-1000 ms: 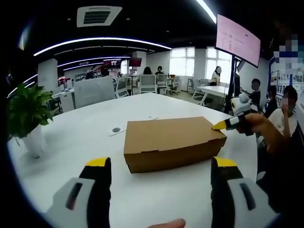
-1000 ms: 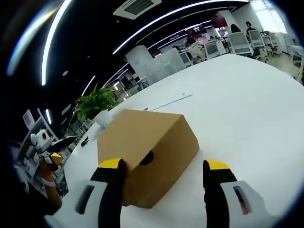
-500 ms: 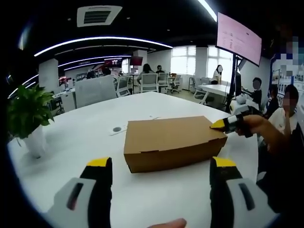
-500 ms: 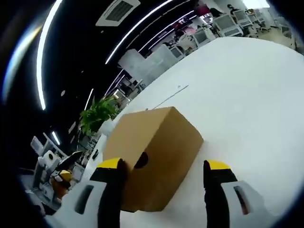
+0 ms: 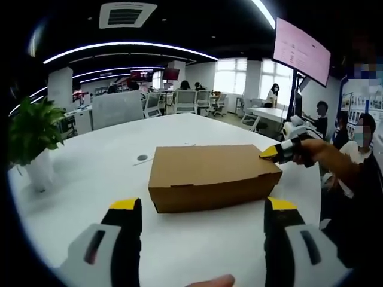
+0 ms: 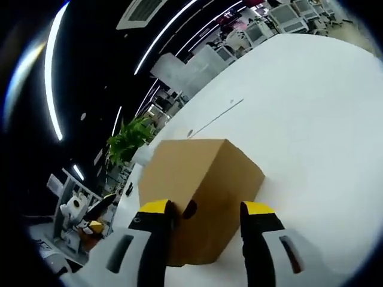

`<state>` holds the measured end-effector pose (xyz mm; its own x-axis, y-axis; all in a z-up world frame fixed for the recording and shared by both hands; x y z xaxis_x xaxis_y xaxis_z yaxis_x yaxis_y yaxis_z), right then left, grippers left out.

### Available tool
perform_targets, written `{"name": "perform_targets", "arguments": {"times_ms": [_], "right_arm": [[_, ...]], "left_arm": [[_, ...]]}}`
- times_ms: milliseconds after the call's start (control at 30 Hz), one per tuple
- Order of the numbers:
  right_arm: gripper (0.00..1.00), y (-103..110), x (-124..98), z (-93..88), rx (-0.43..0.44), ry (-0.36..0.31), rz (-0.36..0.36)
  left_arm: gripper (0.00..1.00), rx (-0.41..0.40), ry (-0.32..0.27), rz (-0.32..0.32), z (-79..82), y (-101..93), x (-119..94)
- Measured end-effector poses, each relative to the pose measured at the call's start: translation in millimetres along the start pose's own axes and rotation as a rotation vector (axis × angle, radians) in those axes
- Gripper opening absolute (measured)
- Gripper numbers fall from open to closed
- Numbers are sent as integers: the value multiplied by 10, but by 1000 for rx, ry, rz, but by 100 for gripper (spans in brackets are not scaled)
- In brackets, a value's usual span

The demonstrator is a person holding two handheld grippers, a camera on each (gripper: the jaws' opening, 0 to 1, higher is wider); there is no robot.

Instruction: Operate the shoe box by opening the lid, removing the specified soft item, and placing it in the target area until the item is outside and the box remains undamaged.

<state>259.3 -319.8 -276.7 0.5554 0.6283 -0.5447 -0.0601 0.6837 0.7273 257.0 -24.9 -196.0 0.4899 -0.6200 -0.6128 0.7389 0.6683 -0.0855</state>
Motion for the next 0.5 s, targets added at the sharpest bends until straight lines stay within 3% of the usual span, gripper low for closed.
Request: {"name": "perform_targets", "arguments": {"times_ms": [133, 200, 500], "right_arm": [[45, -95, -1, 75, 60, 14, 54], [43, -30, 19, 26, 78, 22, 79], [42, 33, 46, -51, 80, 51, 66]], "left_arm": [[86, -12, -8, -6, -16, 11, -12], [86, -14, -8, -7, -25, 21, -18], [83, -4, 1, -14, -55, 38, 2]]}}
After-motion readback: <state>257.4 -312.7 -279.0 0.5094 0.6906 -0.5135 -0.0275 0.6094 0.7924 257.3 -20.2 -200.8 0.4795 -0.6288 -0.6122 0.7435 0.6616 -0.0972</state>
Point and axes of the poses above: the point that each gripper's makers call its tool centre point, and the gripper's own axes: x roughly forward along the fingers, y roughly to its left, z roughly out of its top, the point moved 1 cm from there along -x, roughly backward along the fingers, and after that the axes turned 13 degrees about y, right-handed, at the moved point
